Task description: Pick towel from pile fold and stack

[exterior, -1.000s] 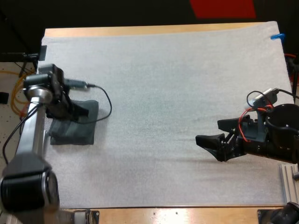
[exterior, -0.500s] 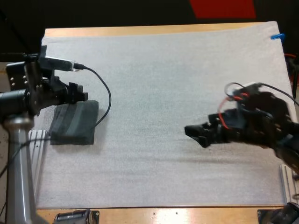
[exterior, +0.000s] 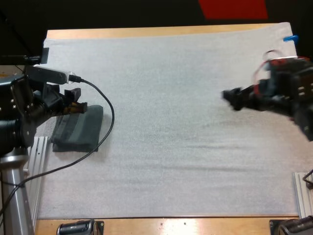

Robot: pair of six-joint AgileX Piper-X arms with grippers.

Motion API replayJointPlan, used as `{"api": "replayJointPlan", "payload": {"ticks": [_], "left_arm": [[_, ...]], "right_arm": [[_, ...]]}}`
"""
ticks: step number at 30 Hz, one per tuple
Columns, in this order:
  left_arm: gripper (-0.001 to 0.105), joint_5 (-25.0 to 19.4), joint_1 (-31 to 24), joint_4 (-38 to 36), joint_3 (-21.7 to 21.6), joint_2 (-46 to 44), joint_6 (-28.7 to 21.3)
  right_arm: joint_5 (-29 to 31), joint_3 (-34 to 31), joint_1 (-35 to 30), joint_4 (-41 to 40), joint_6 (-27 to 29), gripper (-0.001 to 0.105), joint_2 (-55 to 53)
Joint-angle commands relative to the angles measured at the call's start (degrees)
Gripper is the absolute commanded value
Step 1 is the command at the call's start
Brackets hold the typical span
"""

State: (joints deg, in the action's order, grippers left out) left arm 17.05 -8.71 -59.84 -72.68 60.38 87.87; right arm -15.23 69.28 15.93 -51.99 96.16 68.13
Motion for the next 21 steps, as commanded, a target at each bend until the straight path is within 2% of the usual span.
{"api": "replayJointPlan", "payload": {"ticks": [1,7,9,10,14,21], "left_arm": [[0.051,0.4,-0.2,-0.1,-0.3,-1.0,0.2],[0.051,0.2,2.7,-0.3,-0.3,-3.1,-0.1],[0.051,-1.1,4.8,-0.3,-0.3,-3.6,-1.0],[0.051,-3.2,6.4,-0.6,-0.3,-4.0,-1.8],[0.051,-10.8,11.0,-1.2,-0.3,-6.3,-3.3],[0.051,-11.2,12.0,-0.2,-0.3,-14.0,-1.8]], "right_arm": [[0.0,0.2,-3.3,0.3,1.7,0.080,-0.8],[0.6,0.2,-14.2,-3.4,6.5,0.080,-3.3],[1.8,0.2,-16.3,-4.5,7.1,0.080,-4.8],[2.7,0.2,-17.2,-5.1,8.1,0.080,-5.9],[4.3,0.2,-17.4,-6.8,10.0,0.080,-10.6],[4.3,0.2,-17.3,-9.6,10.0,0.080,-20.7]]}}
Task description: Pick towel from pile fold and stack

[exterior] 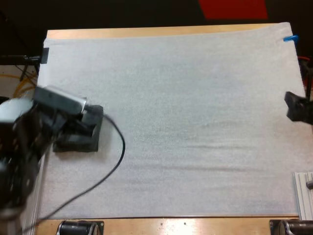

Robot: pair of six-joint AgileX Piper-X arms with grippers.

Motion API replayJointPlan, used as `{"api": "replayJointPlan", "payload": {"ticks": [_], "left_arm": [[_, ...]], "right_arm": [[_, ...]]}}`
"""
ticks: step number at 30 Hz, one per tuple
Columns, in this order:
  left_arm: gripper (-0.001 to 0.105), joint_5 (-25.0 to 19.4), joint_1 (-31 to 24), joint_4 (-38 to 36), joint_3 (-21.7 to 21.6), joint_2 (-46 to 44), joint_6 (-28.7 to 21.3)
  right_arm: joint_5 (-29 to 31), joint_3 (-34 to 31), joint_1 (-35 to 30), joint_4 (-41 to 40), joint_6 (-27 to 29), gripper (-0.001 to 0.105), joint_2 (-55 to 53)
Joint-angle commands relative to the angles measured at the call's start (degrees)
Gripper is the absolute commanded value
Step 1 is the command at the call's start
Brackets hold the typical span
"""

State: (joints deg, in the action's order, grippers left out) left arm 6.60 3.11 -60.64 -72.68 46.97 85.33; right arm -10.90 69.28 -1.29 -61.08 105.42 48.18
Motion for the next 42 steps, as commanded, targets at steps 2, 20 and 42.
{"api": "replayJointPlan", "payload": {"ticks": [2,20,42], "left_arm": [[0.051,-0.9,0.2,0.6,-0.1,-4.4,0.6],[0.051,-8.3,0.2,-5.1,18.2,-43.0,0.6],[0.051,-8.1,-1.3,-10.3,27.4,-55.8,4.8]], "right_arm": [[0.0,0.2,0.1,-0.9,0.7,0.080,-4.0],[0.0,-14.3,3.0,-0.9,2.0,0.080,-36.4],[0.8,-28.3,2.8,6.7,-1.0,0.080,-51.1]]}}
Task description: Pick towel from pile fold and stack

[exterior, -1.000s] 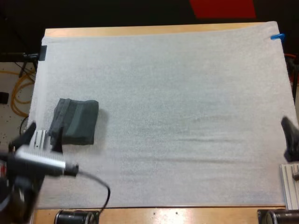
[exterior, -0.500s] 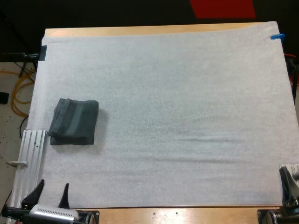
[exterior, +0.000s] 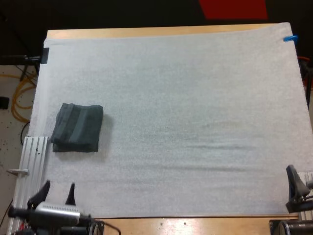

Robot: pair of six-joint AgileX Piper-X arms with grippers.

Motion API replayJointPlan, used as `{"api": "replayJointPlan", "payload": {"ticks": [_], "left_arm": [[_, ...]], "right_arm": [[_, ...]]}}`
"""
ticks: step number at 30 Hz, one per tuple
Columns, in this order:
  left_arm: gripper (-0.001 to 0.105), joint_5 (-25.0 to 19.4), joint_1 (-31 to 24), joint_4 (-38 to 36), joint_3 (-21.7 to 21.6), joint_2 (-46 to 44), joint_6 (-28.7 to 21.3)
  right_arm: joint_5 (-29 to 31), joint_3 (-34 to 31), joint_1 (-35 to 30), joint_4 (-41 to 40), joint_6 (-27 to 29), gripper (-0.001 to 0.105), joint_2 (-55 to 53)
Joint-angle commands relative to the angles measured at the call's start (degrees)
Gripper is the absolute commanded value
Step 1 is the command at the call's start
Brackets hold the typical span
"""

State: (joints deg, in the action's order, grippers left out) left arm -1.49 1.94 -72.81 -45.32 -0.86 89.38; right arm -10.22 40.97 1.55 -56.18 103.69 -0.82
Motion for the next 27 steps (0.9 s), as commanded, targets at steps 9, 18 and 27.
{"api": "replayJointPlan", "payload": {"ticks": [9,18,27], "left_arm": [[0.051,0.4,-0.2,16.1,11.5,-7.9,0.7],[0.051,0.4,-0.2,13.6,15.4,-7.8,1.9],[0.051,0.5,-0.2,13.6,15.4,-7.8,1.8]], "right_arm": [[0.1,-7.0,0.0,3.9,0.7,0.080,-2.1],[0.1,-11.4,0.0,0.8,0.7,0.080,-2.1],[0.1,-11.6,0.0,-1.4,0.7,0.080,-2.1]]}}
